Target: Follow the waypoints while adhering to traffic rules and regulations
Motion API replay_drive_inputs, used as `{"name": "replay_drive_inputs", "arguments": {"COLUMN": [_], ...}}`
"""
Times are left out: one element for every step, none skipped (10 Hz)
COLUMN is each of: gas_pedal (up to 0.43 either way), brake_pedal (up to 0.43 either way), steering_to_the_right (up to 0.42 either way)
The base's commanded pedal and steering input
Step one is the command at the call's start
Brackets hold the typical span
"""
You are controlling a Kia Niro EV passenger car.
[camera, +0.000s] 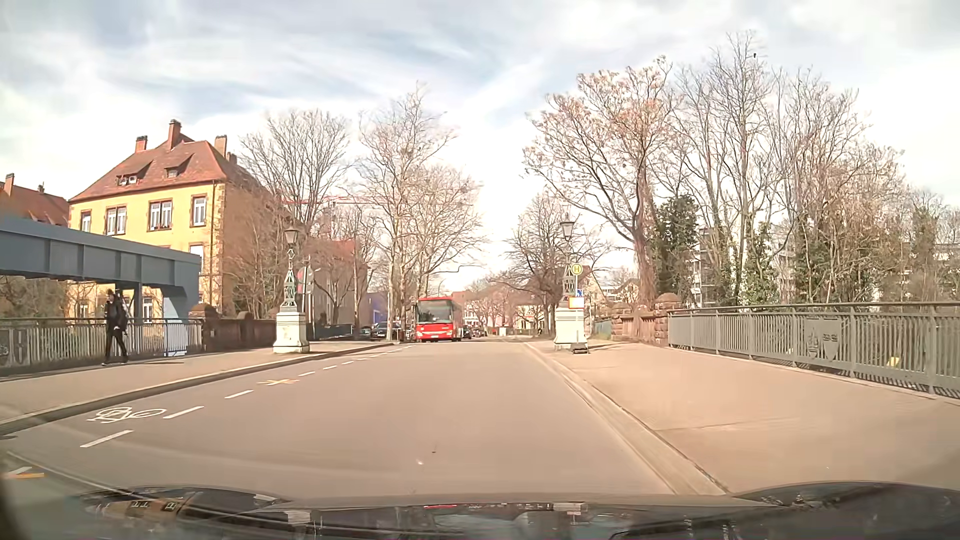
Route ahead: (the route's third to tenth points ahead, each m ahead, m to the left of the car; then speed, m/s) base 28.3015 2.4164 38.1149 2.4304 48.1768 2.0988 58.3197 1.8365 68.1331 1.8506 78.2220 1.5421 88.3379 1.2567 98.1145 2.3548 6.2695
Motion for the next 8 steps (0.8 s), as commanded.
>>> {"name": "replay_drive_inputs", "arguments": {"gas_pedal": [0.248, 0.248, 0.248, 0.248, 0.248, 0.248, 0.248, 0.248], "brake_pedal": [0.0, 0.0, 0.0, 0.0, 0.0, 0.0, 0.0, 0.0], "steering_to_the_right": [0.006, 0.006, 0.006, 0.004, -0.002, -0.006, -0.007, -0.007]}}
